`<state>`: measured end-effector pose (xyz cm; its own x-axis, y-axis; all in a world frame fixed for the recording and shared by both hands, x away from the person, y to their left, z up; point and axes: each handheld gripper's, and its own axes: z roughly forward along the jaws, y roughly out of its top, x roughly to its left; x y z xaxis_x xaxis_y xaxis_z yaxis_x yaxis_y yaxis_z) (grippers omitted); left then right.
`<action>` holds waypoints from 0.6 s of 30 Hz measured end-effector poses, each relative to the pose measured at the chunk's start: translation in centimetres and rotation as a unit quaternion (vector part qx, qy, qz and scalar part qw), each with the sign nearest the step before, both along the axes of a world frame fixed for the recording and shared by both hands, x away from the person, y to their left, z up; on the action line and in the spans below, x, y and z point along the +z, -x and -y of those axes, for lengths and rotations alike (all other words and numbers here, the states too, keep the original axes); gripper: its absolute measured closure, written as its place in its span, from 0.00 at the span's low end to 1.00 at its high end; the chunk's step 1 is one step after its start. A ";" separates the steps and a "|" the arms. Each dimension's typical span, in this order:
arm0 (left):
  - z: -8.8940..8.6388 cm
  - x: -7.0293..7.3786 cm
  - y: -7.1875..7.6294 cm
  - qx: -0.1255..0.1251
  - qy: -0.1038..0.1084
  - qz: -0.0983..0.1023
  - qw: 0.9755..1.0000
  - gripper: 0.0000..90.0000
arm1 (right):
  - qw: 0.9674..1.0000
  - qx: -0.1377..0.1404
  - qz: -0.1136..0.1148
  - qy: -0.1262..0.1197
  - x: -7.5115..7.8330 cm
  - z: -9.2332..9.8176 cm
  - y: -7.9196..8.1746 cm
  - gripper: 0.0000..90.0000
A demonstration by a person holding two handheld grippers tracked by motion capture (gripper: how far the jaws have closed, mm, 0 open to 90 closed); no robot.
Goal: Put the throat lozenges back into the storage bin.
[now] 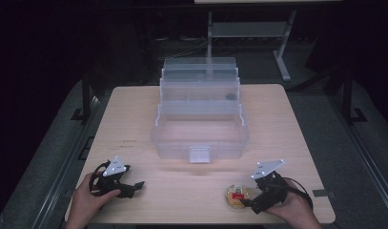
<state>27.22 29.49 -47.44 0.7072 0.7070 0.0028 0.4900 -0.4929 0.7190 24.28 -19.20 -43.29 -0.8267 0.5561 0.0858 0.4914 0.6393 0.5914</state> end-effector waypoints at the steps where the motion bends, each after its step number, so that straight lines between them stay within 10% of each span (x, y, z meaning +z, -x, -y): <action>1: 0.0 0.0 0.0 0.000 0.000 0.000 1.000 0.13 | 1.000 0.003 -0.001 0.002 0.0 -0.2 -0.1 0.06; 18: 0.0 0.0 0.0 0.000 0.001 0.000 1.000 0.13 | 1.000 0.025 -0.011 0.015 -0.1 -1.9 -0.4 0.06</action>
<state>27.22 29.48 -47.45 0.7067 0.7075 0.0020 0.4901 -0.4915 0.7199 24.68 -17.28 -43.37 -0.8518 0.5163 0.0885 0.4710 0.6810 0.5606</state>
